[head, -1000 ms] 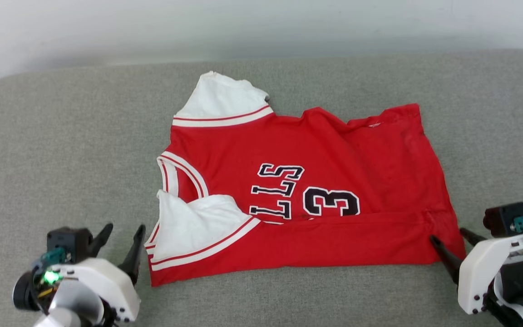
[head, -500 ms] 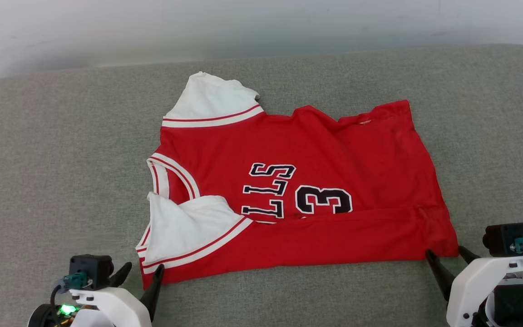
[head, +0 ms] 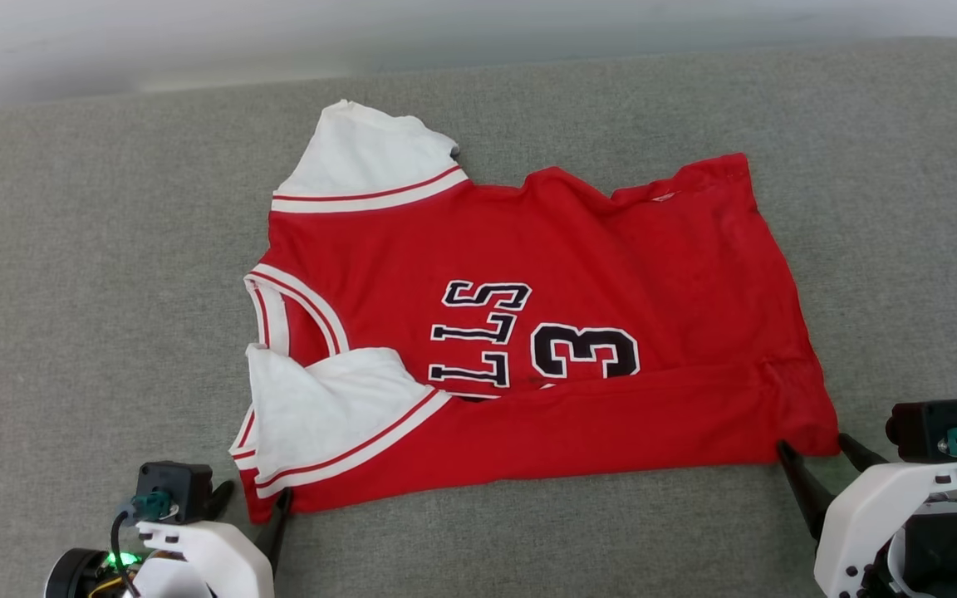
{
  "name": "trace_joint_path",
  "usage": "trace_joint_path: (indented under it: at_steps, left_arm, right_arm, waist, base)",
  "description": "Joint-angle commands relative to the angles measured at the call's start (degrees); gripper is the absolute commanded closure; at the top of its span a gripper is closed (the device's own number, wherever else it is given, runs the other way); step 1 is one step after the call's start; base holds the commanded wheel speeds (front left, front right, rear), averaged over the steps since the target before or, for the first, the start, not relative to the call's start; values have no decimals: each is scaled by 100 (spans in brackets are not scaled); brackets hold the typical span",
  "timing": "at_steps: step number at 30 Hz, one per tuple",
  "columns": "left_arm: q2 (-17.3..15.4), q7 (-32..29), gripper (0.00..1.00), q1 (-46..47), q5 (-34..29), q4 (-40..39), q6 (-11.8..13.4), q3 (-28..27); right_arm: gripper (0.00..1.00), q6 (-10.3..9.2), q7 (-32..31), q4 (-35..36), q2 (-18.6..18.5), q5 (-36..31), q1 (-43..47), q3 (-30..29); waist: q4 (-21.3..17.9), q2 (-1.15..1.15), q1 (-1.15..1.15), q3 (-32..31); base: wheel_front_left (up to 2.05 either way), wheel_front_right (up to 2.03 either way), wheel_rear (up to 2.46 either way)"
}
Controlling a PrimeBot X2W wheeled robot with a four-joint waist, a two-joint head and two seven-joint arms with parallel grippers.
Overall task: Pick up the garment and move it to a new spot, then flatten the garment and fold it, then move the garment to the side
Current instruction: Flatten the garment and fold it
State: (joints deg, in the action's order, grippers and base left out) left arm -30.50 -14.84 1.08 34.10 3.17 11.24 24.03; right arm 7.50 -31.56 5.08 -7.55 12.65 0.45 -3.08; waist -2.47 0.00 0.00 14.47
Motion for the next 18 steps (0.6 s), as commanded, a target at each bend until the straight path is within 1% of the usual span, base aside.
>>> trace_joint_path:
  at_steps: [1, 2, 3, 8, 10, 12, 15, 16, 17, 18]
  left_arm:
    - [107, -241, 60, -41, 47, 365, -99, 223]
    - [152, -267, 100, -35, 90, 433, -167, 273]
    - [244, -214, 100, -3, 153, 512, -272, 328]
    - [318, 30, 100, 88, 216, 534, -352, 256]
    - [371, 158, 100, 114, 261, 447, -372, 204]
    - [345, 248, 100, 129, 259, 319, -398, 164]
    - [264, 320, 100, 150, 177, 85, -334, 115]
    - [237, 319, 100, 155, 154, 1, -289, 95]
    - [157, 349, 100, 164, 67, -261, -200, 57]
    - [148, 348, 100, 154, 57, -353, -192, 64]
  right_arm:
    - [0, -2, -9, 62, -21, 2, -49, 17]
    - [0, -2, -21, 88, -39, -8, -50, 17]
    - [0, -2, -42, 125, -104, -51, -52, -13]
    - [0, -2, -127, 137, -227, -170, -4, -95]
    - [0, -2, -191, 94, -282, -182, 11, -130]
    - [0, -2, -268, 29, -361, -228, -6, -155]
    - [0, -2, -333, -117, -563, -509, -60, -193]
    - [0, -2, -333, -173, -536, -580, -89, -240]
    - [0, -2, -397, -335, -411, -624, -147, -301]
    - [0, -4, -388, -397, -421, -636, -173, -323]
  waist:
    - [19, 0, 0, 48]
    - [30, 0, 0, 53]
    - [66, 0, 0, 35]
    - [166, 0, 0, -80]
    - [230, 0, 0, -136]
    - [298, 0, 0, -175]
    - [423, 0, 0, -197]
    - [467, 0, 0, -191]
    - [583, 0, 0, -158]
    - [614, 0, 0, -137]
  base:
    - [0, 0, 0]
    - [0, 0, 0]
    - [0, 0, 0]
    - [0, 0, 0]
    - [0, 0, 0]
    - [0, 0, 0]
    - [0, 0, 0]
    - [0, 0, 0]
    - [0, 0, 0]
    - [0, 0, 0]
